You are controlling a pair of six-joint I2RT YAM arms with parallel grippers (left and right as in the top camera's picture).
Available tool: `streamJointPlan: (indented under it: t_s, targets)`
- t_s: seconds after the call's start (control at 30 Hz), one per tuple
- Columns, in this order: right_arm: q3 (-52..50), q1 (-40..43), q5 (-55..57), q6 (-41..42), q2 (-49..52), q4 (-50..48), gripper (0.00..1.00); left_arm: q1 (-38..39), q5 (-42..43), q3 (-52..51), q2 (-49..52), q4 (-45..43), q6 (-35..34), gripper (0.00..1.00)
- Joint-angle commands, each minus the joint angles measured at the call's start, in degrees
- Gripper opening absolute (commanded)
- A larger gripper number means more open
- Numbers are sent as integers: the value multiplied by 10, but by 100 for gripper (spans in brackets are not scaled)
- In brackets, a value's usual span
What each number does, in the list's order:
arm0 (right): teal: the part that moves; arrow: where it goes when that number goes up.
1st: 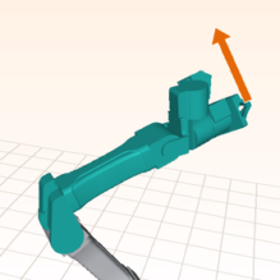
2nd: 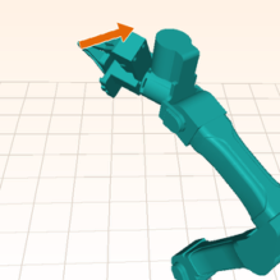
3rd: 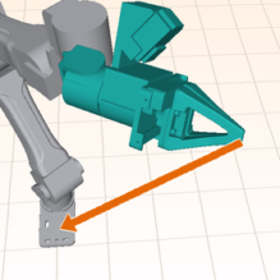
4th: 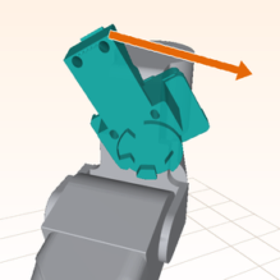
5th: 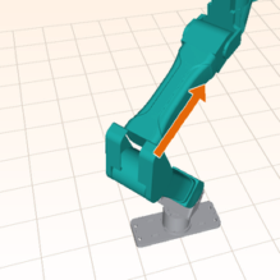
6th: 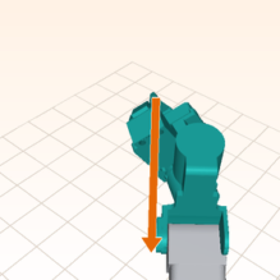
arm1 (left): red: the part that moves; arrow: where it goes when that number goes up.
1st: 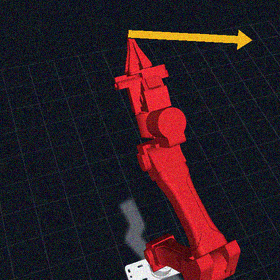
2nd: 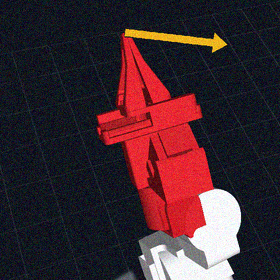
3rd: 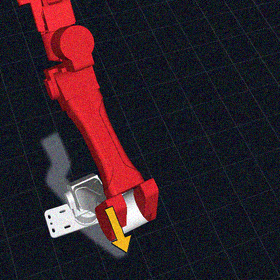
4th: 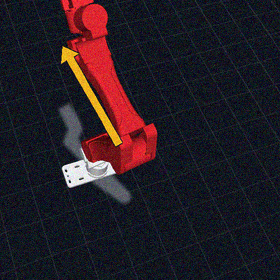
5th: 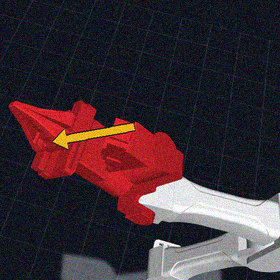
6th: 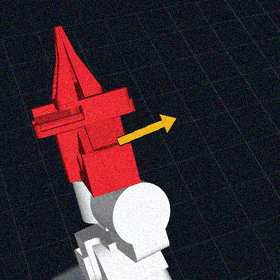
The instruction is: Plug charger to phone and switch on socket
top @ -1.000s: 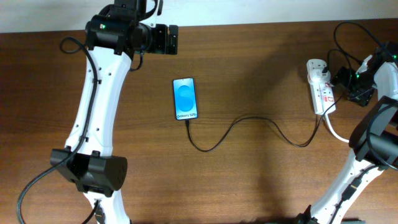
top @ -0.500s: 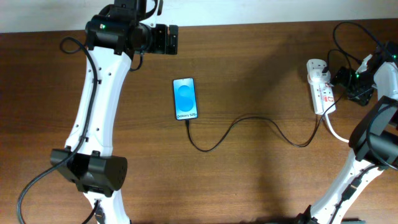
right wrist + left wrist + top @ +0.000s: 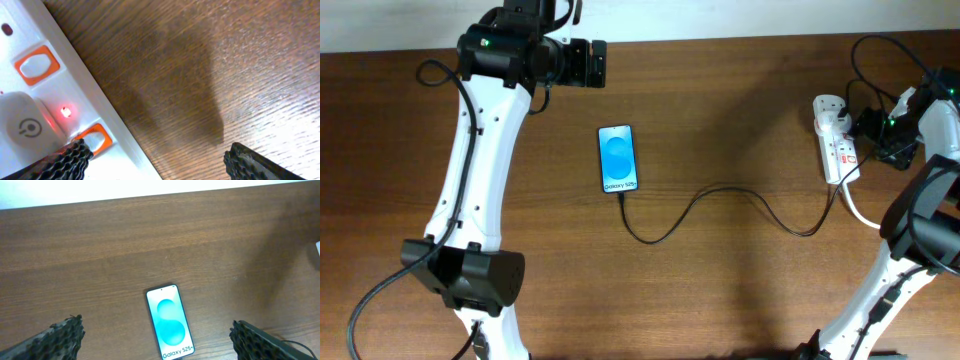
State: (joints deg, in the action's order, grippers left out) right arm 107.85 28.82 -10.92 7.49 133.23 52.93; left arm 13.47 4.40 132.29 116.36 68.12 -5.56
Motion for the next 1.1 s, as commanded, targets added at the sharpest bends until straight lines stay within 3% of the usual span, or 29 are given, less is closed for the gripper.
streamJointPlan:
  t_s: [0.0, 0.23, 0.7, 1.07]
  targets:
    - [-35, -38, -34, -15, 22, 5, 92, -1, -4, 7, -10, -1, 5, 99]
    - [-12, -22, -5, -10, 21, 9, 98, -1, -4, 7, -10, -1, 5, 99]
    - [263, 88, 11, -10, -34, 209, 98, -1, -4, 7, -10, 1, 5, 99]
    - [405, 33, -1, -32, -167, 312, 98, -1, -4, 7, -10, 1, 5, 99]
